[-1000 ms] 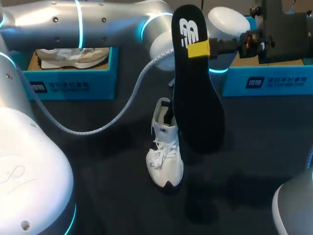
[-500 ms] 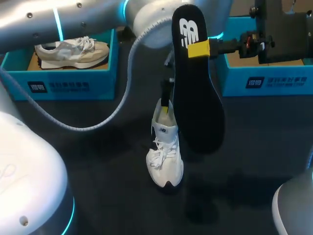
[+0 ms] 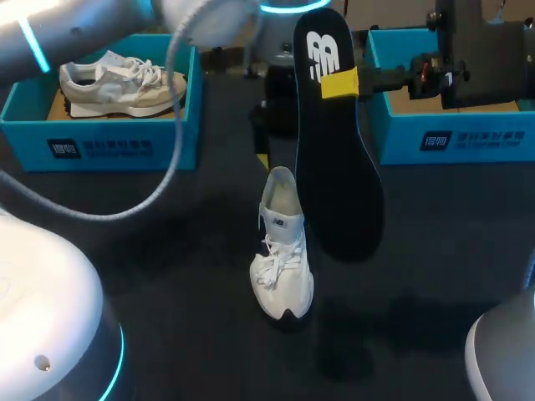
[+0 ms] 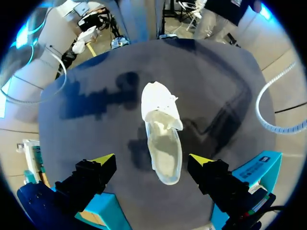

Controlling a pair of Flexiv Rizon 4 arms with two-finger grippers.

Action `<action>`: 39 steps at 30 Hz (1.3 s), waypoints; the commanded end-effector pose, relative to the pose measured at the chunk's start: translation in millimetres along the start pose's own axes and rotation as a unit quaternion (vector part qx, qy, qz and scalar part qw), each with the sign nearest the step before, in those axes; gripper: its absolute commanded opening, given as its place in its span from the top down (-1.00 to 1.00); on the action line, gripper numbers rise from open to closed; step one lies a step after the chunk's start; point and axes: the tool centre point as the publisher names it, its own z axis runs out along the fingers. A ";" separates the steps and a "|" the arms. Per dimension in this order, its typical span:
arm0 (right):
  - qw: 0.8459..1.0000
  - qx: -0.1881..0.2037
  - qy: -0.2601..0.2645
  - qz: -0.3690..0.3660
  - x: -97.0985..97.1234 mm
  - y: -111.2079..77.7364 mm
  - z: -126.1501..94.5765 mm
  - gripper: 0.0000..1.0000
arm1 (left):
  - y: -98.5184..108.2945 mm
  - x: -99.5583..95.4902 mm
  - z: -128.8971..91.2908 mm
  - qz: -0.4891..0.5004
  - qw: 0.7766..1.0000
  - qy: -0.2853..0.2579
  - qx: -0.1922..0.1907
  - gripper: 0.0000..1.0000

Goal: Take the shoe out of the shoebox, open the shoe tongue, remove and reinsert the insole, then place the shoe into the shoebox

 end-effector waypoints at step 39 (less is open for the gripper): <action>0.980 -0.037 0.052 0.188 -80.3 45.9 -72.0 1.00 | -14.2 -0.5 -90.0 -0.014 0.909 -0.418 -0.002 -1.00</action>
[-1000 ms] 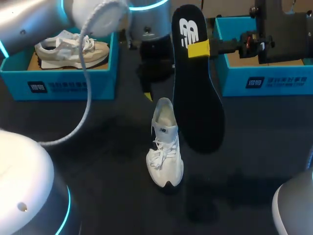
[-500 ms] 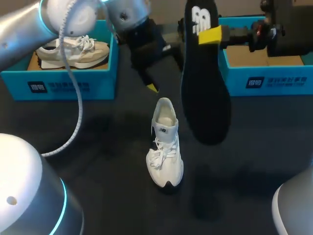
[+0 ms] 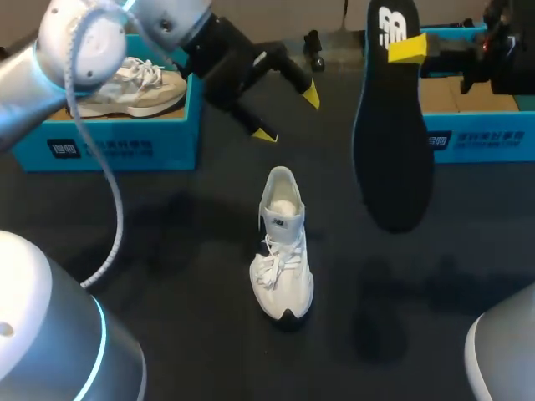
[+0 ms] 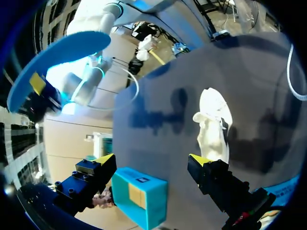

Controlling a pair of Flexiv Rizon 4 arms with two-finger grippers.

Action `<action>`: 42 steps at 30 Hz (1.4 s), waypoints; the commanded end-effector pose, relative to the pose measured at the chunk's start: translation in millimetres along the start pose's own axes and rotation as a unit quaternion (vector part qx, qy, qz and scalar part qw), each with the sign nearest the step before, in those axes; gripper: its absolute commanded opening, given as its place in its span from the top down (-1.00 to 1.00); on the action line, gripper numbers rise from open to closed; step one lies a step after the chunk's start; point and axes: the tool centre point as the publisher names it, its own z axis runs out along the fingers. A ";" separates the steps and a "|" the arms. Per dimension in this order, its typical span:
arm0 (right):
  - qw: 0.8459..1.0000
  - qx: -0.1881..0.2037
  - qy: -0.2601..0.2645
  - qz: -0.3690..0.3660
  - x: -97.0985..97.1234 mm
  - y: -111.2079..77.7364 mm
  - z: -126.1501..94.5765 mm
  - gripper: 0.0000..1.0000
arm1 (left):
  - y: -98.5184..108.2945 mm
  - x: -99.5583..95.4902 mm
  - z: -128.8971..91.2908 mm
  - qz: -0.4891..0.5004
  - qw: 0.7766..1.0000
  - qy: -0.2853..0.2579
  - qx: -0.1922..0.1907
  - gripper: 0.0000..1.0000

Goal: Take the shoe out of the shoebox, open the shoe tongue, remove and reinsert the insole, then place the shoe into the shoebox

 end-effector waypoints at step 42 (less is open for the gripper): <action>0.961 -0.078 -0.010 0.264 -113.5 83.0 -14.5 1.00 | -29.4 -27.7 -41.0 0.097 0.936 -0.326 -0.094 -1.00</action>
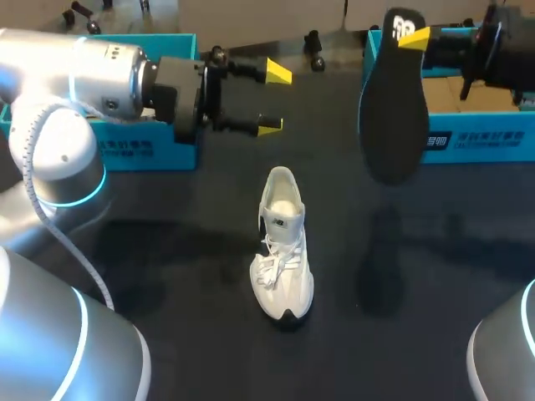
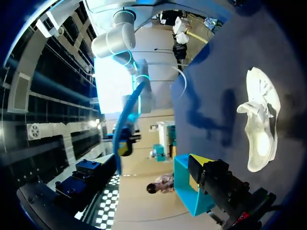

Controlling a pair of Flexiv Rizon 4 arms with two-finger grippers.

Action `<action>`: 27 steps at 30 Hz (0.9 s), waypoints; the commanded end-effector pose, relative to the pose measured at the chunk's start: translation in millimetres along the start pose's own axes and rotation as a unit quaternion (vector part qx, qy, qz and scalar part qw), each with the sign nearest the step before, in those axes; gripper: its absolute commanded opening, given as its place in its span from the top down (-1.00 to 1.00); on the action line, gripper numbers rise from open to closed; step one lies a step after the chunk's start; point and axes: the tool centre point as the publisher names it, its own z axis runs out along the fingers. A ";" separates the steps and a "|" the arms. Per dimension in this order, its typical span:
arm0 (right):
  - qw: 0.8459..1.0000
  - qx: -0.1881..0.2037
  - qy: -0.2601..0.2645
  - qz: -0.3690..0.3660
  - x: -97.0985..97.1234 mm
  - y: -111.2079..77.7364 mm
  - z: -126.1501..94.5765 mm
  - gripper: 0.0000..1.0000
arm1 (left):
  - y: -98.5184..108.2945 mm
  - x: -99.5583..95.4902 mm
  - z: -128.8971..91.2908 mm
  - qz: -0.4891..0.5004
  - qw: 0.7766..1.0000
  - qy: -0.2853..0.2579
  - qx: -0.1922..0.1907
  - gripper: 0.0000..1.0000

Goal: Take the shoe out of the shoebox, open the shoe tongue, remove and reinsert the insole, then place the shoe into the shoebox

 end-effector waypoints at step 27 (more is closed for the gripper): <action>0.981 0.108 -0.104 0.127 -46.8 61.1 77.9 1.00 | -2.3 -15.5 37.7 0.032 0.996 -0.073 -0.038 -1.00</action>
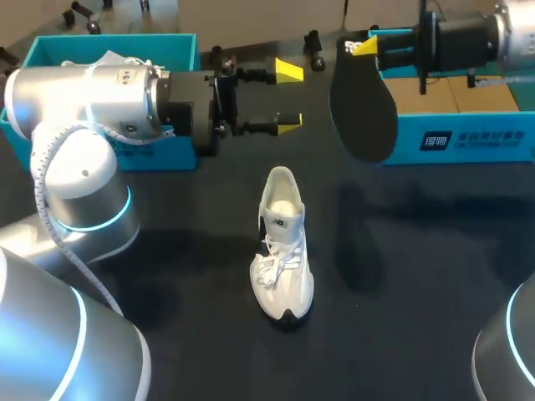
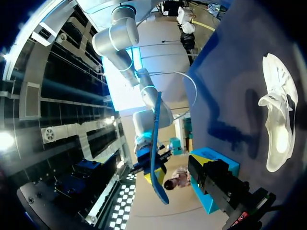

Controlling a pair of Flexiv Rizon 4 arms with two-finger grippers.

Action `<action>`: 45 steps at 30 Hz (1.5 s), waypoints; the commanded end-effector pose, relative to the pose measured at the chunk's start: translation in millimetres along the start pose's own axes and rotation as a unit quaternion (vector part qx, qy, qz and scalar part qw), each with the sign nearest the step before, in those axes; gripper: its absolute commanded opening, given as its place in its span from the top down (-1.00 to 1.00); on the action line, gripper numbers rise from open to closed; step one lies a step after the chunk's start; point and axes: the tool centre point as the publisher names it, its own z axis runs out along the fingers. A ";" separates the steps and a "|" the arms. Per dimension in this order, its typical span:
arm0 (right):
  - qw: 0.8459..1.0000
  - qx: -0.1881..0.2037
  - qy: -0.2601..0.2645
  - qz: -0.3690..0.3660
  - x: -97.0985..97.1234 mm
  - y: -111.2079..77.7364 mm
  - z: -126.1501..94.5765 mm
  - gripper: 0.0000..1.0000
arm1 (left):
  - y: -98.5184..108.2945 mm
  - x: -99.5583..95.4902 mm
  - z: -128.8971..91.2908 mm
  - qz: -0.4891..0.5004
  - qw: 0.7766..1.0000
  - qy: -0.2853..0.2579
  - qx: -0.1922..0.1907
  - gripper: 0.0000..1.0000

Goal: Take the shoe out of the shoebox, open the shoe tongue, remove and reinsert the insole, then place the shoe into the shoebox

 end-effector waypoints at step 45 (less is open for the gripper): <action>0.999 -0.021 0.018 -0.047 -1.9 6.4 20.2 -1.00 | -4.2 4.6 37.2 -0.024 0.999 -0.026 0.012 1.00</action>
